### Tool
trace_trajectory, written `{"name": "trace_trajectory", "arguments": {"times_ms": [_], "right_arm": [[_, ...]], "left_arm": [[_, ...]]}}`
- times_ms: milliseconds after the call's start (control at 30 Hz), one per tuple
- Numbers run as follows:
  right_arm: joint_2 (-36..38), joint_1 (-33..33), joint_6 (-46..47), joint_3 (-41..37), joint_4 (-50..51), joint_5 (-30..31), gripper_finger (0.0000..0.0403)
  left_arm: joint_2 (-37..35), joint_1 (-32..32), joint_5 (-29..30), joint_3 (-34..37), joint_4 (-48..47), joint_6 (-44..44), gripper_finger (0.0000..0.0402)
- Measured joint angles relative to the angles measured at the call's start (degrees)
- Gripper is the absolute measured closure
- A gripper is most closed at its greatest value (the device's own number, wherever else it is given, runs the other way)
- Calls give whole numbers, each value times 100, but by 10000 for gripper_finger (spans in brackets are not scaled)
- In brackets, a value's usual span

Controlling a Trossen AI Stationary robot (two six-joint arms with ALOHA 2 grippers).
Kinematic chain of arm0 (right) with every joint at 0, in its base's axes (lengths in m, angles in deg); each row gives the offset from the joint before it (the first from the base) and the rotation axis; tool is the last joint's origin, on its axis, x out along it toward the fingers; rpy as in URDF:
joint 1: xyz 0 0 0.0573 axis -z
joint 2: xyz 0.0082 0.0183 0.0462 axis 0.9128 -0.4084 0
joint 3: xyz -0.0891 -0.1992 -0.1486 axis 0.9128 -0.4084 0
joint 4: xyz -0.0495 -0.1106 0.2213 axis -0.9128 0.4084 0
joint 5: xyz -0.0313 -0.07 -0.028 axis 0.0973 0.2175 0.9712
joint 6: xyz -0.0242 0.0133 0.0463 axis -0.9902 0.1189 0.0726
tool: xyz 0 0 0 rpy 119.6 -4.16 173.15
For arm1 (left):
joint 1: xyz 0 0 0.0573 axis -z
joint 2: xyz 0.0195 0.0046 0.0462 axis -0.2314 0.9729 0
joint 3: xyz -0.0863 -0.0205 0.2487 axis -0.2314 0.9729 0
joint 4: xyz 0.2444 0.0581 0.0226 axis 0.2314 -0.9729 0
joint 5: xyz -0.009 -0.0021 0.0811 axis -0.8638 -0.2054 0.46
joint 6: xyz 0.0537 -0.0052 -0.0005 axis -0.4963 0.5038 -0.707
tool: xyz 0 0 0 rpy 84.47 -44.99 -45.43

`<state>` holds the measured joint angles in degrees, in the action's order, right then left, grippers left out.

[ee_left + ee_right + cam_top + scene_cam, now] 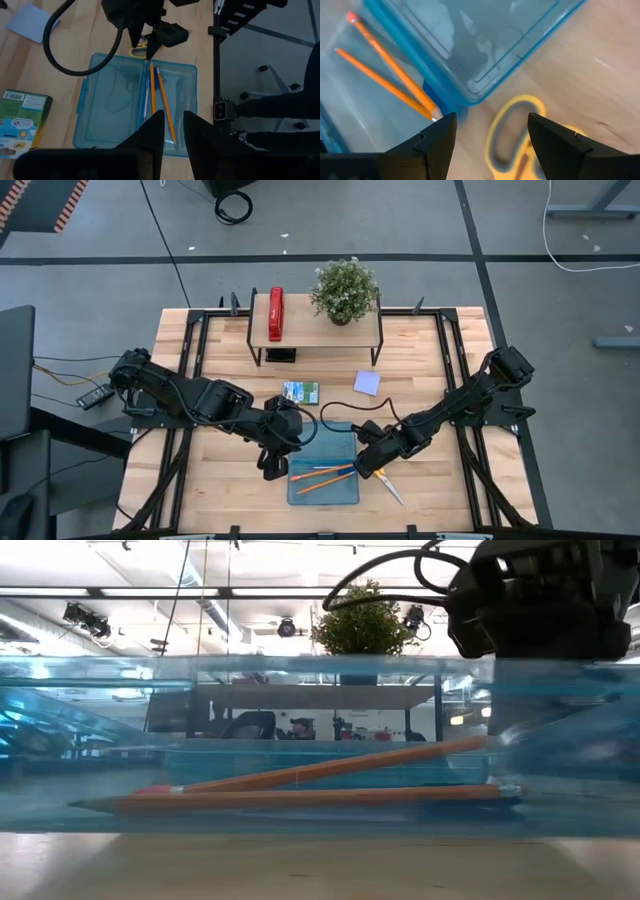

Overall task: Pack school essentials
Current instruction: Adjust the pencils in the blue supply box

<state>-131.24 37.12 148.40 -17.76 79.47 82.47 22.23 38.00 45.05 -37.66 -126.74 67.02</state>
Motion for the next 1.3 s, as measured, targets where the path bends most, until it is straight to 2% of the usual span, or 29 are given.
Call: {"name": "trace_trajectory", "arguments": {"times_ms": [767, 1033, 1300], "right_arm": [[-4, -311, -236, 2, -404, -122, 150], [-7, -297, 14, 2, -415, 351, 150], [-7, -289, -272, 0, -419, 179, 150]], "left_arm": [[2, 0, 13, 0, -4, -18, 325], [2, -2, 56, 0, -5, 5, 333], [2, 74, 51, 262, -18, 504, 323]]}}
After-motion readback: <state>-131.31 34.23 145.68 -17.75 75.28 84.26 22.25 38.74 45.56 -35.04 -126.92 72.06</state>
